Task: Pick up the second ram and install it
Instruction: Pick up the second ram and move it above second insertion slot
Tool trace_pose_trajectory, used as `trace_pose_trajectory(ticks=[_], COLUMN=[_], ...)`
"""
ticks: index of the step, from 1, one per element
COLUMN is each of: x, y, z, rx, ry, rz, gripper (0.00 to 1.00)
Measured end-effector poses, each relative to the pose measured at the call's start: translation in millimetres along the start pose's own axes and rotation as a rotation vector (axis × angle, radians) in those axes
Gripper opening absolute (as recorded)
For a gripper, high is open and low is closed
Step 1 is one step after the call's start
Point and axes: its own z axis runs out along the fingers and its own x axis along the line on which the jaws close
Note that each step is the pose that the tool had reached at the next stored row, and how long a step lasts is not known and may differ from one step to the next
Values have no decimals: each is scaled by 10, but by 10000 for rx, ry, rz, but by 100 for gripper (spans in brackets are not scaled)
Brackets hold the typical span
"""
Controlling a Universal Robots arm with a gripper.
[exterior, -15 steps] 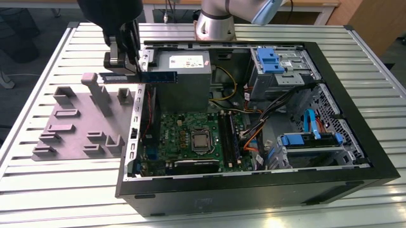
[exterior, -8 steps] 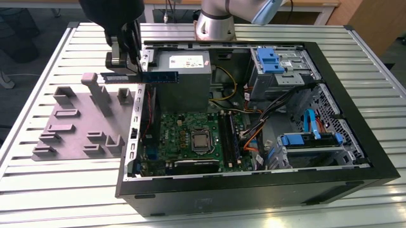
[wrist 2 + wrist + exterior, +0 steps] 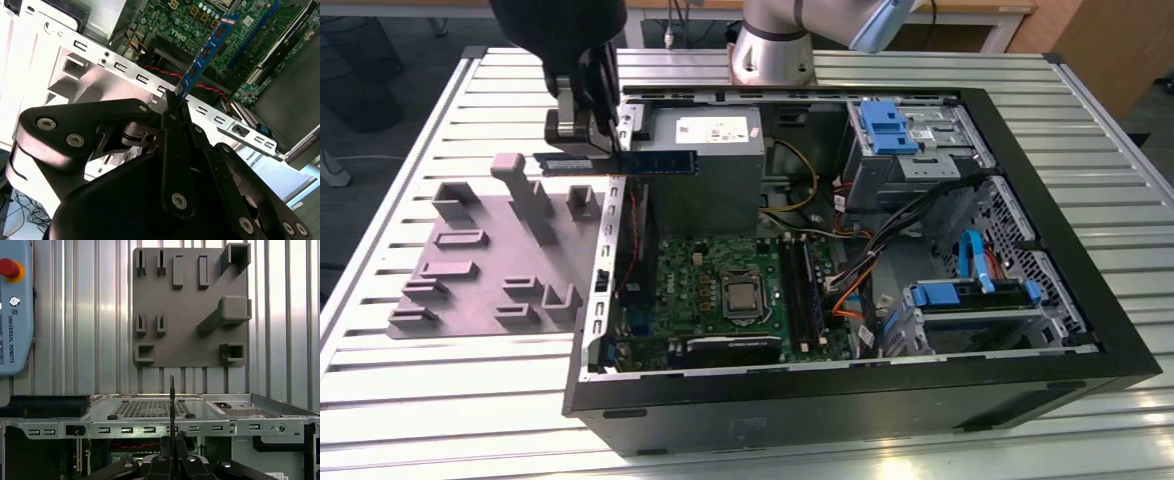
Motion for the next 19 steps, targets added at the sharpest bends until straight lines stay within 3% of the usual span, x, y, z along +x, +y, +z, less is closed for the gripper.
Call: trace_pose_trajectory(ticks=[19], x=[-1], y=[-53], z=[1], rx=[0], ry=[0], rz=[0], gripper=[14])
